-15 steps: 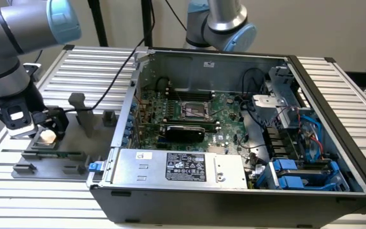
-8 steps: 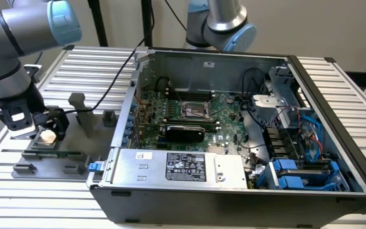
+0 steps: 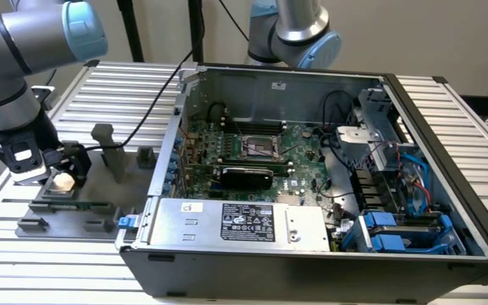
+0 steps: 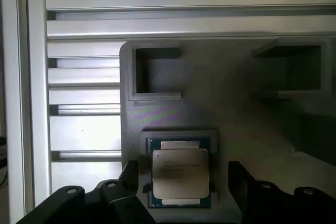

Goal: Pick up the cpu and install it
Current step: 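Pick up the cpu and move it towards the insertion slot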

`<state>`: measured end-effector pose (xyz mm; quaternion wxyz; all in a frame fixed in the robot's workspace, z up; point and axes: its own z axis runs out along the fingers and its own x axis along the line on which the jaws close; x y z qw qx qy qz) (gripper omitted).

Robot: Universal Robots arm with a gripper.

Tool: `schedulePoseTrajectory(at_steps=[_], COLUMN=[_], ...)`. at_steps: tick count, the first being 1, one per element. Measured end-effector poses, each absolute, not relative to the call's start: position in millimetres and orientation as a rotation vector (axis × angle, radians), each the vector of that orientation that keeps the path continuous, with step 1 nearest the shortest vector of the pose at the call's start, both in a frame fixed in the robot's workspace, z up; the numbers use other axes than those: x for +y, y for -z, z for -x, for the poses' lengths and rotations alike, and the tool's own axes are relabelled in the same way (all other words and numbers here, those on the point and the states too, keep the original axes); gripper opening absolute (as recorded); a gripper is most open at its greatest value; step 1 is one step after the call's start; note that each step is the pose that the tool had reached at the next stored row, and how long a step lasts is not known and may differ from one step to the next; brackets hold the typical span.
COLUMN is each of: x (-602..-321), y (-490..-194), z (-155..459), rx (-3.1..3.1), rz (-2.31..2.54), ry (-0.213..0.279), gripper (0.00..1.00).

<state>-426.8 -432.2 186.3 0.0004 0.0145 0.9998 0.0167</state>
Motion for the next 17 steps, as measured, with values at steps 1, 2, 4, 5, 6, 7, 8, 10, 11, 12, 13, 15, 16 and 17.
schedulePoseTrajectory(at_steps=[1,2,4,5,6,7,8,10,11,12,13,15,16,17], x=[-432.1,-432.1,-432.1,-432.0,-431.9,-431.7,-431.6,-431.4,-431.3,-431.2,-431.3,-431.2,-431.2,-431.2], y=[-186.2,-186.2,-186.0,-185.9,-185.7,-185.5,-185.4,-185.2,-185.0,-185.1,-185.1,-185.1,-185.0,-185.0], z=[426.8,426.8,426.8,426.8,426.8,426.8,426.9,426.8,426.8,426.8,426.8,426.8,426.8,426.8], rx=[3.14,3.14,3.14,3.14,3.14,3.14,3.14,3.14,3.14,3.14,3.14,3.14,3.14,3.14], rz=[-0.045,-0.044,-0.042,-0.04,-0.04,-0.039,-0.038,-0.037,-0.036,-0.036,-0.035,-0.036,-0.035,-0.035], ry=[-0.049,-0.047,-0.043,-0.041,-0.04,-0.037,-0.035,-0.032,-0.03,-0.029,-0.029,-0.029,-0.029,-0.029], gripper=[0.78,0.78,0.78,0.78,0.78,0.78,0.78,0.78,0.78,0.78,0.78,0.78,0.78,0.78])
